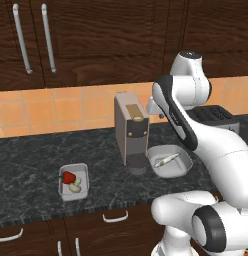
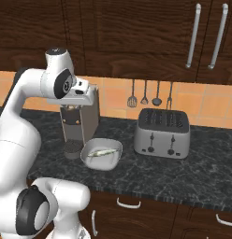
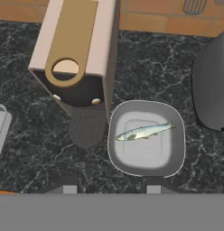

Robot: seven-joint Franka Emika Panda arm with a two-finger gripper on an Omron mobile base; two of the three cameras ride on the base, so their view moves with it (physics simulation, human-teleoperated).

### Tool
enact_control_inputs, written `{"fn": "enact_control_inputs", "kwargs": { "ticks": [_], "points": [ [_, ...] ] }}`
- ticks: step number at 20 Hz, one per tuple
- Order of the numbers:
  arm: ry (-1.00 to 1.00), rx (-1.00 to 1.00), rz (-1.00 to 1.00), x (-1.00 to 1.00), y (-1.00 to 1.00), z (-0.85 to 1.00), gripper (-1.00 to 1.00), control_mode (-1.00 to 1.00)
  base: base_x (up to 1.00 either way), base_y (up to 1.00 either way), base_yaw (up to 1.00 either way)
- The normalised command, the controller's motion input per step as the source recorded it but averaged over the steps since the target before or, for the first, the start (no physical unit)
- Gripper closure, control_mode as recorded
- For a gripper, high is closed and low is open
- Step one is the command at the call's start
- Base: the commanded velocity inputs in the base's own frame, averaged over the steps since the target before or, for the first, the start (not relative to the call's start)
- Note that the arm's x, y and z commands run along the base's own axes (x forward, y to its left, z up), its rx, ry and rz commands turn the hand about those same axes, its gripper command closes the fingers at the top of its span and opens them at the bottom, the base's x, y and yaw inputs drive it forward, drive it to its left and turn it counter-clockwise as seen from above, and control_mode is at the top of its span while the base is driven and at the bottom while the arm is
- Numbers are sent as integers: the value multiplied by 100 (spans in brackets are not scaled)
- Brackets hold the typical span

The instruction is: Take the meat container that has the fish and place it on the second highest rack of the freezer. Then take the vegetable container that has the bell pepper and mushroom and place it on the highest rack of the freezer.

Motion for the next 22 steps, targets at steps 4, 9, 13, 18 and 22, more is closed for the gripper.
{"fn": "enact_control_inputs", "kwargs": {
  "ticks": [4, 9, 13, 18, 22],
  "points": [
    [0, 0, 0, -34, 3, -3, -100, -100, 0, 0, 0],
    [1, 2, 0, -53, 2, -42, -100, -100, 0, 0, 0],
    [6, 19, -14, -35, -29, -67, -100, -100, 0, 0, 0],
    [19, 26, -40, -24, -61, -68, -100, -100, 0, 0, 0],
    [19, 16, -40, -15, -68, -59, -100, -100, 0, 0, 0]
  ]
}}
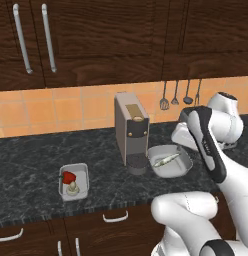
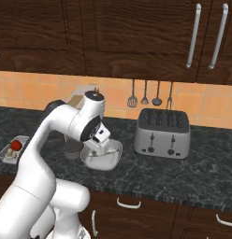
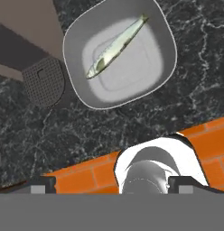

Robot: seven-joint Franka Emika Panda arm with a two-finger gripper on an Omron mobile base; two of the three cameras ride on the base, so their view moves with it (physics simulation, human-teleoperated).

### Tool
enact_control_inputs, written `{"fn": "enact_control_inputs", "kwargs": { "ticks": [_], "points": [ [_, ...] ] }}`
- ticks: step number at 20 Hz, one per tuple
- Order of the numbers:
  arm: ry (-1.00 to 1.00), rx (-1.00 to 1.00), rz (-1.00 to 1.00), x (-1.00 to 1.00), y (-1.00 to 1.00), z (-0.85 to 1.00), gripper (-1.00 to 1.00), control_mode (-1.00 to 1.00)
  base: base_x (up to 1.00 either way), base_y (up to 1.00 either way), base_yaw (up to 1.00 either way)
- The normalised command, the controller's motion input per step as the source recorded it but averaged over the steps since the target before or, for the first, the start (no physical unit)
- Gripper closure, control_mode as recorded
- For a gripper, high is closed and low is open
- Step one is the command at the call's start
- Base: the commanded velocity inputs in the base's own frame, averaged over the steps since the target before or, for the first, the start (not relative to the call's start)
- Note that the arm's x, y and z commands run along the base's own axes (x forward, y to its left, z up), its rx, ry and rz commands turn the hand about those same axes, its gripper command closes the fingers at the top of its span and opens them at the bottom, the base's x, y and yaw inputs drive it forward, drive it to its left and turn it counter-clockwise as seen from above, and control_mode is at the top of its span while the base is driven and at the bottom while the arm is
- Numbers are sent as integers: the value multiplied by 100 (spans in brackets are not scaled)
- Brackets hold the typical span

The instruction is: Take the meat container that has the fish and place it on the second highest rack of the freezer. Then take the vegetable container that has the bell pepper and mushroom and place it on the highest rack of the freezer.

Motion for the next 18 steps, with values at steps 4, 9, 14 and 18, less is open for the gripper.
{"fn": "enact_control_inputs", "kwargs": {
  "ticks": [4, 9, 14, 18],
  "points": [
    [14, 9, -27, 0, -39, -33, -100, -100, 0, 0, 0],
    [20, 12, -20, 3, -45, -27, -100, -100, 0, 0, 0],
    [21, 1, -16, 32, -4, -35, -100, -100, 0, 0, 0],
    [2, 0, -8, 49, 0, -43, -100, -100, 0, 0, 0]
  ]
}}
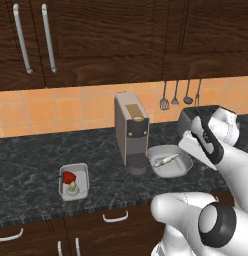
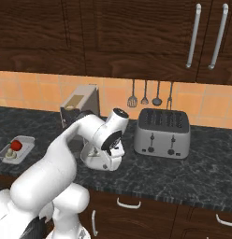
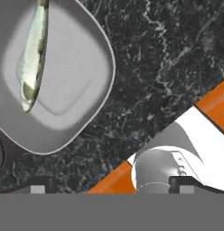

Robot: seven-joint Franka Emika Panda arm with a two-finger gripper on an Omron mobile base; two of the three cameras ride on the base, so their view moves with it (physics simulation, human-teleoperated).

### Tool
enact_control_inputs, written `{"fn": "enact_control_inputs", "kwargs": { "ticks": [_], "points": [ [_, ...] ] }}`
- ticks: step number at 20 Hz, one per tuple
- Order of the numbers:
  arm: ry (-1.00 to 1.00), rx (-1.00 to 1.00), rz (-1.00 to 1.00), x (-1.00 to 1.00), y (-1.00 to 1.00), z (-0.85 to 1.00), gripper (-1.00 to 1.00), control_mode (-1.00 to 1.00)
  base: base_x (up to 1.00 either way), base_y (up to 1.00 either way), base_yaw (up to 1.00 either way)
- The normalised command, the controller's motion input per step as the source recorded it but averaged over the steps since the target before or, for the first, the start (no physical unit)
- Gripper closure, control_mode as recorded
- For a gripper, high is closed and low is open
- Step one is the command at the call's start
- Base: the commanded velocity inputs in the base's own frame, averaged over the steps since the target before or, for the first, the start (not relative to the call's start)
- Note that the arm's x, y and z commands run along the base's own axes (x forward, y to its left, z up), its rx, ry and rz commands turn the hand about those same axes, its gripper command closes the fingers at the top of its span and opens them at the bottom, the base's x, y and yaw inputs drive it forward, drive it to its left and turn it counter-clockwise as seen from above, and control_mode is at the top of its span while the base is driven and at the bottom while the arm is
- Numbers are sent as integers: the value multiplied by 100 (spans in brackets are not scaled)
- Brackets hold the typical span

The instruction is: Take the meat container that has the fish and place it on the second highest rack of the freezer. Then take the vegetable container that has the bell pepper and mushroom and place it on the highest rack of the freezer.

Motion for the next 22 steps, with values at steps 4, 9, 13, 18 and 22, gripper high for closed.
{"fn": "enact_control_inputs", "kwargs": {
  "ticks": [4, 9, 13, 18, 22],
  "points": [
    [-7, -1, 0, 34, 2, -54, -100, -100, 0, 0, 0],
    [-1, -1, -4, 14, 2, -48, -100, -100, 0, 0, 0],
    [2, 0, -14, 8, 0, -52, -100, -100, 0, 0, 0],
    [8, 0, -15, 28, 5, -30, -100, -100, 0, 0, 0],
    [8, -3, -14, 7, 30, -36, 100, -100, 0, 0, 0]
  ]
}}
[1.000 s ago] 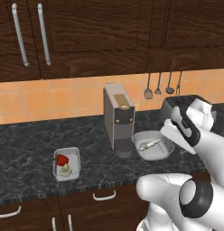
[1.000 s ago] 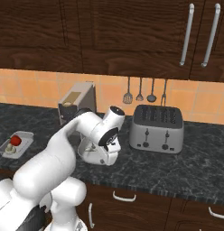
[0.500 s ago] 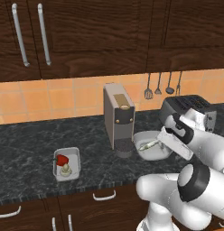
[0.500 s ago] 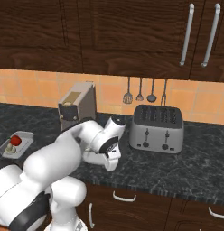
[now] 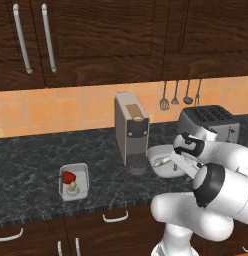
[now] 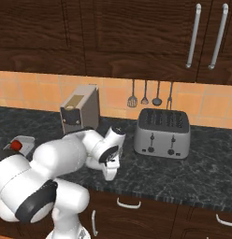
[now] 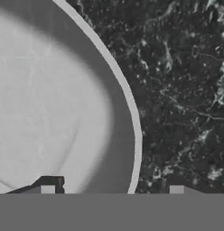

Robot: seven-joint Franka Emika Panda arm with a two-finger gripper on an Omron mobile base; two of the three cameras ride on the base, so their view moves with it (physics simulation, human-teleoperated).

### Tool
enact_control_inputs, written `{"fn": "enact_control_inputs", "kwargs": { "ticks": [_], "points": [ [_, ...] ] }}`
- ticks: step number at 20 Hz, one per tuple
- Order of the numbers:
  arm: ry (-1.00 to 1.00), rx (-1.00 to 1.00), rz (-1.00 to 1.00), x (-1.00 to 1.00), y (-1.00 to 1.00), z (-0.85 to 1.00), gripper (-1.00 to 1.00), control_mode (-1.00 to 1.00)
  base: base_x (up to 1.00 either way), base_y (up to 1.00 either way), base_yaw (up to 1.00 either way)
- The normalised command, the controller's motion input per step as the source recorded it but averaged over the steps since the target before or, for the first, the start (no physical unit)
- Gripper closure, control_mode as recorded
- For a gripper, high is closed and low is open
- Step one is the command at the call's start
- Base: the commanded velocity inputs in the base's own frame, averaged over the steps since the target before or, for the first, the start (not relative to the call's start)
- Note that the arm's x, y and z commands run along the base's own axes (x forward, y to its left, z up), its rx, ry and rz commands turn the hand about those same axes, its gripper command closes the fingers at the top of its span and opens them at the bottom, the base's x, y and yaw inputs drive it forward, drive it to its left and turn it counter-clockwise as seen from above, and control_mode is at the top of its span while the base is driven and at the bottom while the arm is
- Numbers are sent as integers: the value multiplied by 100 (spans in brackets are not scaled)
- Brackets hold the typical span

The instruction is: Take the meat container that has the fish and place it on the second highest rack of the freezer. Then take the vegetable container that has the bell pepper and mushroom and place it on the highest rack of the freezer.

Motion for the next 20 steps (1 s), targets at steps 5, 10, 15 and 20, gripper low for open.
{"fn": "enact_control_inputs", "kwargs": {
  "ticks": [5, 10, 15, 20],
  "points": [
    [4, -2, -10, 1, 32, -22, 100, -100, 0, 0, 0],
    [1, 0, -6, 0, 18, -8, 100, -100, 0, 0, 0],
    [-6, 0, -9, -47, 20, 38, 100, -100, 0, 0, 0],
    [-12, -1, -12, -75, 26, 82, 100, -100, 0, 0, 0]
  ]
}}
